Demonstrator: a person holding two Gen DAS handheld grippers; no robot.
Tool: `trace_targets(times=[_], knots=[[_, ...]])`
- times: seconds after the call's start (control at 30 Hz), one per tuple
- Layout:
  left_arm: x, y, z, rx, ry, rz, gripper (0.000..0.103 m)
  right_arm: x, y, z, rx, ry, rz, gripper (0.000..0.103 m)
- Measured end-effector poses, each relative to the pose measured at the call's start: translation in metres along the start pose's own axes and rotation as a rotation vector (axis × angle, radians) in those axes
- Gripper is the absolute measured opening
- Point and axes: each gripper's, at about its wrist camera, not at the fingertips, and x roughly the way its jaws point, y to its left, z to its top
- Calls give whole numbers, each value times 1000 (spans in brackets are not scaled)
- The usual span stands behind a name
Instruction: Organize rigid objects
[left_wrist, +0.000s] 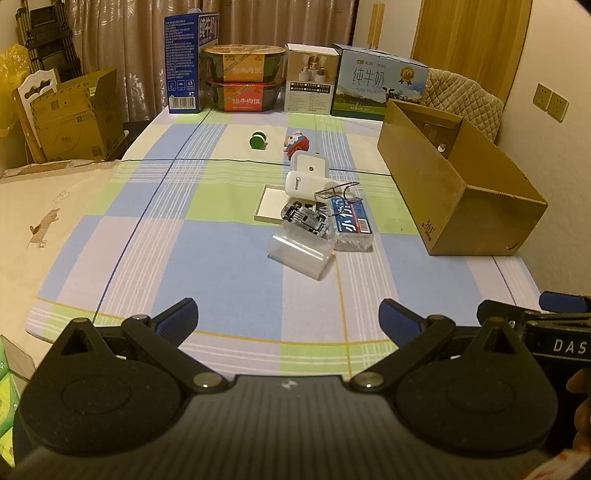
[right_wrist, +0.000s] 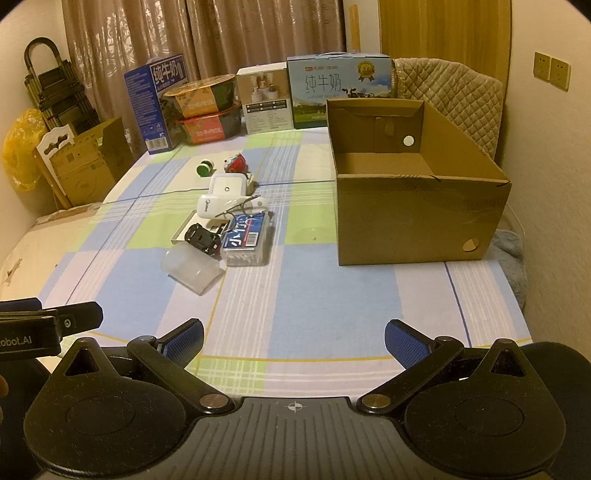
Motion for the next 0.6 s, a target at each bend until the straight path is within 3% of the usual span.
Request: trace_targets(times=[0.6], knots=[[0,-1,0,-6,-4,-7,102,-1,1,1,0,-3,-7,101]])
